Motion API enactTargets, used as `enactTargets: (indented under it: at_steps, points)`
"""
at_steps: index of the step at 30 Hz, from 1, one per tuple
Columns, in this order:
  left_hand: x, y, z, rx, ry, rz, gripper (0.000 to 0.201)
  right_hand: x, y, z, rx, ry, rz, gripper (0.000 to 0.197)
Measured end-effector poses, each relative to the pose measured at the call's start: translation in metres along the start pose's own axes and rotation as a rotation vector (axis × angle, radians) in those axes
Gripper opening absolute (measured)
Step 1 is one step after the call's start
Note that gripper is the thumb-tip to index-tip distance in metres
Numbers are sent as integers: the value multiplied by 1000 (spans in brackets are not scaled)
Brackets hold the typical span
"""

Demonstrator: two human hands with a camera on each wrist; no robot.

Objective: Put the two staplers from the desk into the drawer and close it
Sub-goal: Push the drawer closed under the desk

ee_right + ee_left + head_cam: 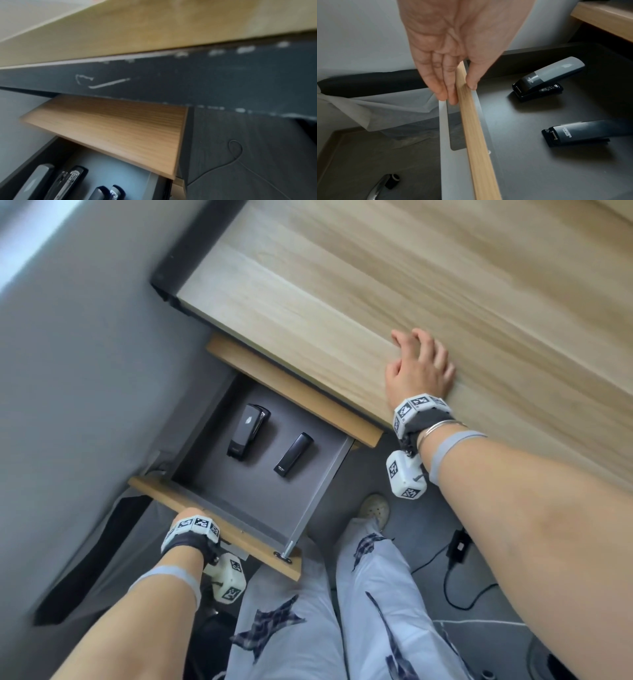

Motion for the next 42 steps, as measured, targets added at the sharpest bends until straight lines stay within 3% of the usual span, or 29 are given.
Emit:
enactTargets:
  at_steps: [4,7,11,14,19,24,34,38,42]
  points:
    - [-18,10,-6,-42,45,22,29,0,0,1,4,6,12,51]
    - [-31,15,-15,-100,126,241,23,-2,0,1,3,25,17,51]
    - [-50,25,-35,-154,160,548,43,-3,-1,1,-1,39,11,52]
    - [-60,37,-45,-161,141,626,50,-4,-1,2,-1,47,5,52]
    - [-84,65,-51,-83,187,741,55,-3,-1,1,12,20,18,53]
    - [-114,94,-50,25,221,717,48,-3,0,0,13,16,24,53]
    - [-150,141,-60,211,217,1149,81,-1,2,0,15,22,5,53]
    - [-156,153,-77,243,238,1201,102,-1,1,0,22,25,-2,53]
    - [-161,161,-85,274,244,1204,80,-1,2,-1,28,11,-7,53]
Point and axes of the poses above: each hand's wrist, its own z-axis away from the middle knuckle, its own x-axis out of the palm, y = z × x, the point moved 8 cm from there along -z, towards the middle knuckle, and after that the axes turned 5 degrees about -z, right-handed, at the moved point
